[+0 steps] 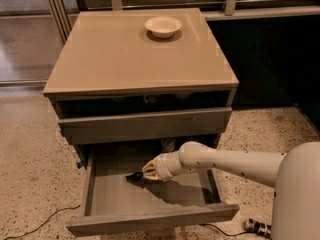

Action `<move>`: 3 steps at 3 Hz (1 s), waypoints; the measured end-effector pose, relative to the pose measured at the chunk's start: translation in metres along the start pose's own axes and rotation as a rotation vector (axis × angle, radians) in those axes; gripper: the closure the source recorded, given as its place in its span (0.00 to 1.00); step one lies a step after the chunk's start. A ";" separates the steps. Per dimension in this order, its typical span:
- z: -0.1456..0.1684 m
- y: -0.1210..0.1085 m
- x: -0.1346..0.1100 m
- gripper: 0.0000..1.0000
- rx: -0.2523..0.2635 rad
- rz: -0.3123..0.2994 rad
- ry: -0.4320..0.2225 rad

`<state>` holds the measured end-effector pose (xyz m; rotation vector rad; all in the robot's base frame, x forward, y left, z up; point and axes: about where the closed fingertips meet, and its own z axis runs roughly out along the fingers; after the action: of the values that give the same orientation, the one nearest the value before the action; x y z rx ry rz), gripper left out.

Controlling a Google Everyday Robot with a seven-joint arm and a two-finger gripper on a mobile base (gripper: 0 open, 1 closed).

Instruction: Place rxbar chocolate into middle drawer

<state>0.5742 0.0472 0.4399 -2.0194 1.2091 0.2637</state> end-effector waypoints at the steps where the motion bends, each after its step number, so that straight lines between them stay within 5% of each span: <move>1: -0.003 0.006 0.003 1.00 -0.053 -0.024 0.014; 3: -0.002 0.017 0.011 1.00 -0.109 -0.093 0.057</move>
Offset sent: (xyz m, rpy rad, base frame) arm -0.0071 -0.0165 -0.0060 -0.1276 0.0011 0.1063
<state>0.5654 0.0335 0.4268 -2.1840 1.1540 0.2323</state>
